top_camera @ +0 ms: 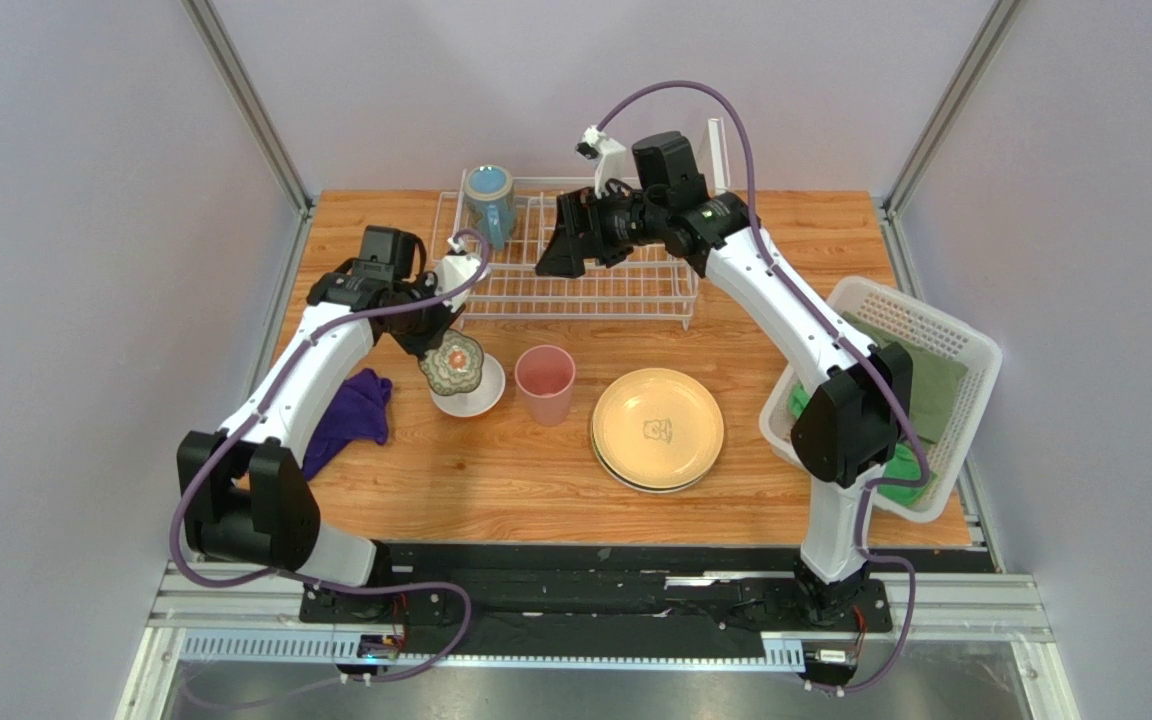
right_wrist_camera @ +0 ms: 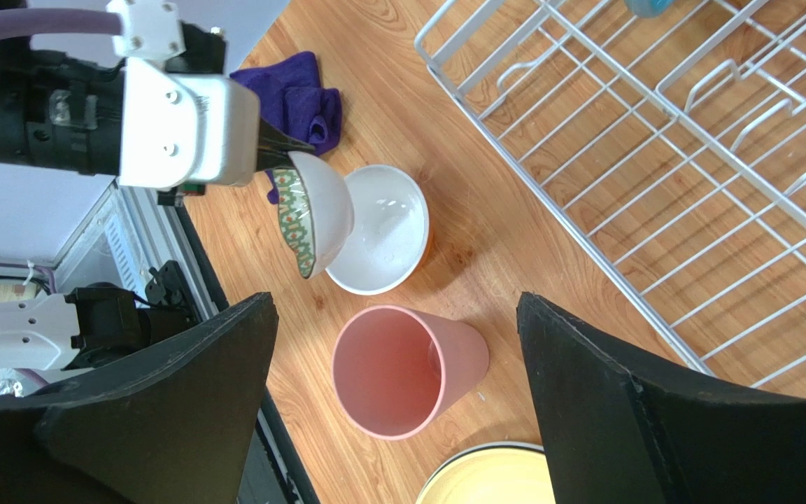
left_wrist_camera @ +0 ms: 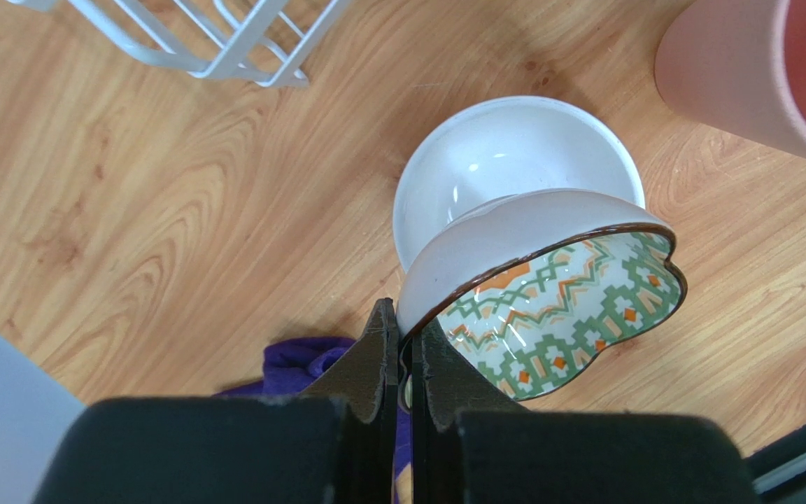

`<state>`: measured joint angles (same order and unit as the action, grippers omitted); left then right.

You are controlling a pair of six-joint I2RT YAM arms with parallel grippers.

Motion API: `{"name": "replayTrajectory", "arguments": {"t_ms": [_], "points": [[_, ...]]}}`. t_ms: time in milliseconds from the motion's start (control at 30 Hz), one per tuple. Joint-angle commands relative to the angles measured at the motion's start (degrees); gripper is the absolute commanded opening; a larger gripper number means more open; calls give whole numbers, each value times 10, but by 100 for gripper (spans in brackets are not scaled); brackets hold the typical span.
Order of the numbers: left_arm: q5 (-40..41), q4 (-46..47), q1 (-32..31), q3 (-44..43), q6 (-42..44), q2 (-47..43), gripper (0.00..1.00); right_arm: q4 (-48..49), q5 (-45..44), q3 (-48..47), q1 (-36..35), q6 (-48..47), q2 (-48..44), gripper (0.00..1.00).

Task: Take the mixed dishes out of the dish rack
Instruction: Place the bowl at the center of the board.

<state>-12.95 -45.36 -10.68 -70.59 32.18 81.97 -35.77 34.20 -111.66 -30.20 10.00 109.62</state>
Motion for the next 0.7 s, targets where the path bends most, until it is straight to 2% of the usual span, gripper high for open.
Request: {"name": "replayTrajectory", "arguments": {"t_ms": [0, 267, 667], "points": [[-8, 26, 3, -9, -22, 40, 0, 22, 12, 10, 0, -8, -38, 88], [-30, 0, 3, -53, -34, 132, 0, 21, 10, 33, 1, -24, -55, 89], [-23, -24, 3, -78, -38, 189, 0, 31, 18, 53, 7, -31, -59, 89]]}}
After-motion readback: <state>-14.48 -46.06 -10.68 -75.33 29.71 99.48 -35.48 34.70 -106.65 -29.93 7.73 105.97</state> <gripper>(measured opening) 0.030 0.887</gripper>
